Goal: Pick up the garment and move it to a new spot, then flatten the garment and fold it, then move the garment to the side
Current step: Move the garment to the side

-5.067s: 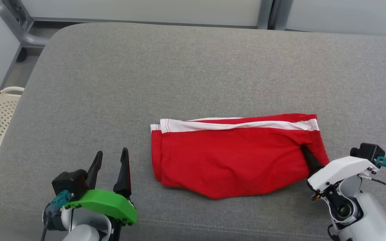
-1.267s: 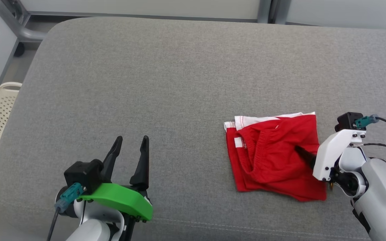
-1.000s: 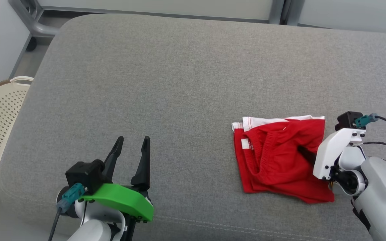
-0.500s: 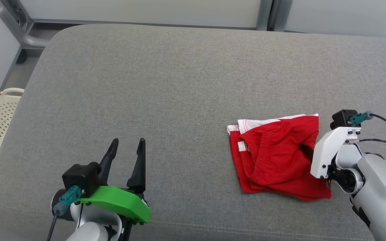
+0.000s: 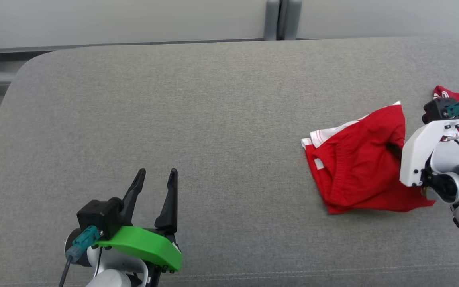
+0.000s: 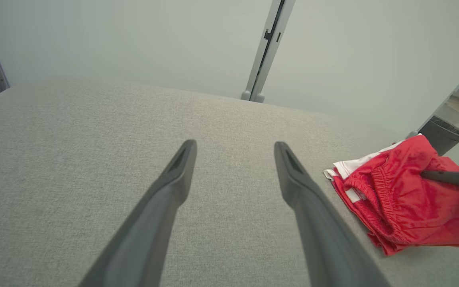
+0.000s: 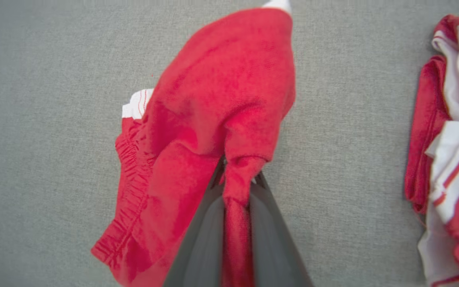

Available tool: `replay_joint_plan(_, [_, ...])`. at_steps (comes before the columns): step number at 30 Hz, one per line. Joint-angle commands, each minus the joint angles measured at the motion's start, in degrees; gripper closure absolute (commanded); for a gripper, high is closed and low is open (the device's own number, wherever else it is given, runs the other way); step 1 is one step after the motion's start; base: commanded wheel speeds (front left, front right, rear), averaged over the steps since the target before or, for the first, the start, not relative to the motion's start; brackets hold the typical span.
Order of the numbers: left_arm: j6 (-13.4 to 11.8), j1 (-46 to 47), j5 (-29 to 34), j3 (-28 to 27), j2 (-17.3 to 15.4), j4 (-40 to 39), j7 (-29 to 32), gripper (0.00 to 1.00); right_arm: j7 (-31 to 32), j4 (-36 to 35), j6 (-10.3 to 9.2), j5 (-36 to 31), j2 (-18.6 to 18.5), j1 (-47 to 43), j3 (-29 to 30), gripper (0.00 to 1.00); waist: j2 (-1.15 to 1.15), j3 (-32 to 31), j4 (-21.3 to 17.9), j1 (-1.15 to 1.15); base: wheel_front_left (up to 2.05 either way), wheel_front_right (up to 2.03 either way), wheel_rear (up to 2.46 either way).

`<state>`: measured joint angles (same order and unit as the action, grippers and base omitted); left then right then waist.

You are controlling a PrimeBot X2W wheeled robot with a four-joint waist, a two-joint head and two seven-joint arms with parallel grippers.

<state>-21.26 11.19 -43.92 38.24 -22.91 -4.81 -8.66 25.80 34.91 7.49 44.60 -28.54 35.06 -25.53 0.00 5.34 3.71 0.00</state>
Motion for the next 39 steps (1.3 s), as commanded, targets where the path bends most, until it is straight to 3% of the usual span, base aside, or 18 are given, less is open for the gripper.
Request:
replay_joint_plan(1, [-0.3,-0.4,-0.2,-0.1,-0.1,-0.1,-0.1,0.00,0.3,-0.3,-0.01,-0.5,-0.5,0.8,0.2,1.00,0.00,-0.1,-2.2,0.00,0.00,0.00,0.00])
replay_joint_plan(17, [0.0,1.9,0.6,0.3,0.3,-1.0,-0.3,0.00,5.6,-6.4,-0.01,-5.0,-3.7,4.4,5.9,1.00,0.00,2.8,-10.7,0.00,0.00,0.00,0.00])
replay_joint_plan(30, [0.3,3.4,0.7,-0.1,-0.6,-1.3,-0.1,0.00,12.0,-10.9,-0.01,-9.3,-6.5,7.7,9.0,1.00,0.00,4.9,-10.6,0.00,0.00,0.00,0.00])
replay_joint_plan(39, [-0.5,4.9,1.8,-0.3,-2.1,-3.1,1.0,0.00,13.1,-10.0,-0.01,-12.4,-9.1,9.6,12.0,1.00,0.00,7.9,-9.6,0.00,0.00,0.00,0.00])
